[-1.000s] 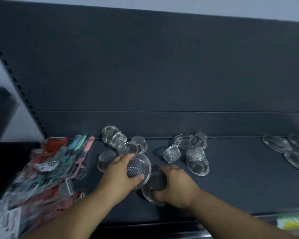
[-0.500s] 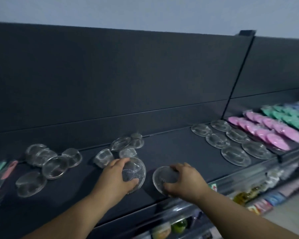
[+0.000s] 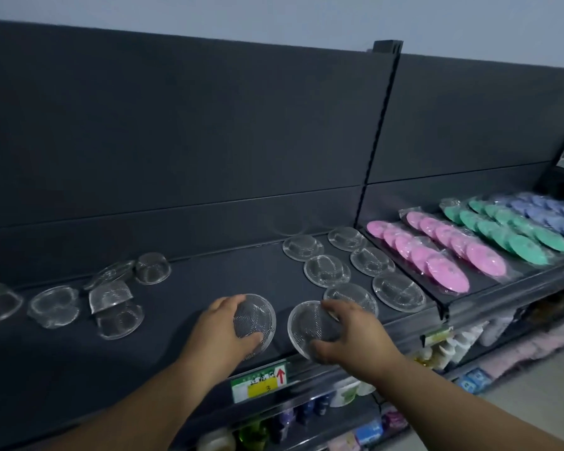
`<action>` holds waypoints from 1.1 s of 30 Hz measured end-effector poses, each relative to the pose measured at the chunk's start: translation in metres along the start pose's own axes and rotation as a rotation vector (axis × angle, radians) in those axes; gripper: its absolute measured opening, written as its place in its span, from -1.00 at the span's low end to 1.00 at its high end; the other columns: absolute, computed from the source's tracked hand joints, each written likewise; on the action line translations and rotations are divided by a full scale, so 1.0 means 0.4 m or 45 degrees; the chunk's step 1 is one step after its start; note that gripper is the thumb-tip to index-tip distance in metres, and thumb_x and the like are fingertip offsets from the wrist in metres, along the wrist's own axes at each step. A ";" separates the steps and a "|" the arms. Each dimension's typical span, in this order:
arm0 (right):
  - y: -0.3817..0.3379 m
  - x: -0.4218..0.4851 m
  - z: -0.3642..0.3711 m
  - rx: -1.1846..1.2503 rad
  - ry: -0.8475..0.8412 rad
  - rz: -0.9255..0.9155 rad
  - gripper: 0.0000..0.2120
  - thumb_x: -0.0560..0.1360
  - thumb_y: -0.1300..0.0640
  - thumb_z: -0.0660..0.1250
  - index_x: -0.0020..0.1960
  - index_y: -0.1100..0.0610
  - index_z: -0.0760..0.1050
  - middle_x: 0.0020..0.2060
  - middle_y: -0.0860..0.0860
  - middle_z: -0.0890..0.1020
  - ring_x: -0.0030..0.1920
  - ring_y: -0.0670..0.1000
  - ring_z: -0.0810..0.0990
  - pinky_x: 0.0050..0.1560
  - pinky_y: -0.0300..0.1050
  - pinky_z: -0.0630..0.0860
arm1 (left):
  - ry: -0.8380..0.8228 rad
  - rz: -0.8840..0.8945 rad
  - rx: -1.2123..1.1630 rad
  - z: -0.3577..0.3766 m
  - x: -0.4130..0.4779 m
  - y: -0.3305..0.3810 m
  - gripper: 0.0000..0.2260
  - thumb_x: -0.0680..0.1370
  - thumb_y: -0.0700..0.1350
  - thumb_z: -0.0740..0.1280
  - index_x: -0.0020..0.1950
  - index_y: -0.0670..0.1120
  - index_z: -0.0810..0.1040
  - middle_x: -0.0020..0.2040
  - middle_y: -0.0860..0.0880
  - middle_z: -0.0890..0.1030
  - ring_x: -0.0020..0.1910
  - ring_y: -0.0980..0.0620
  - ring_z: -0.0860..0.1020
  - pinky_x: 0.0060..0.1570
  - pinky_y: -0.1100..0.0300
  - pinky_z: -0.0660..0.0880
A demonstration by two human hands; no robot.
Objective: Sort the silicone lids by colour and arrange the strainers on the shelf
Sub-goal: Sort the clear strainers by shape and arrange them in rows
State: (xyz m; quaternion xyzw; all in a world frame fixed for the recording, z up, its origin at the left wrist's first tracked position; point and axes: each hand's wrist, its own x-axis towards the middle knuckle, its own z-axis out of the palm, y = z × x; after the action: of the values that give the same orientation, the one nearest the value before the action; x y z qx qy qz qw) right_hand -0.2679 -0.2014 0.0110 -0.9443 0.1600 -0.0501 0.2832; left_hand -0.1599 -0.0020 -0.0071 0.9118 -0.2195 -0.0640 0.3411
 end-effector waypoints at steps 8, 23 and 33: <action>0.022 0.167 0.022 -0.005 -0.116 -0.121 -0.24 0.31 -0.08 0.50 0.44 0.00 0.30 0.33 -0.08 0.43 0.31 -0.10 0.39 0.24 -0.37 0.28 | 0.062 -0.083 0.032 0.006 0.167 -0.002 -0.38 0.42 0.02 0.46 0.43 0.03 0.34 0.38 0.03 0.38 0.33 0.06 0.36 0.28 0.30 0.25; -0.016 0.587 0.070 -0.111 -0.146 -0.223 -0.29 0.31 -0.02 0.51 0.40 -0.01 0.33 0.35 -0.02 0.41 0.38 0.02 0.33 0.34 -0.24 0.23 | 0.052 -0.147 0.039 0.021 0.333 -0.076 -0.38 0.40 0.03 0.46 0.43 0.04 0.34 0.36 0.07 0.40 0.31 0.12 0.37 0.21 0.39 0.23; 0.011 0.654 0.120 0.028 -0.345 -0.262 -0.26 0.33 0.07 0.53 0.43 0.00 0.30 0.34 -0.04 0.46 0.32 -0.02 0.43 0.32 -0.26 0.29 | 0.047 -0.206 0.034 0.075 0.285 -0.055 -0.35 0.38 0.05 0.48 0.43 0.06 0.32 0.36 0.13 0.39 0.32 0.19 0.36 0.12 0.52 0.14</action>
State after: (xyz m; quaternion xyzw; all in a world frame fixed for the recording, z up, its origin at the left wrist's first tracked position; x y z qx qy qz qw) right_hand -0.0133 -0.2665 -0.0304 -0.9506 0.0222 0.0472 0.3060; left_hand -0.0582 -0.0556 -0.0402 0.9321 -0.1398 -0.0715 0.3265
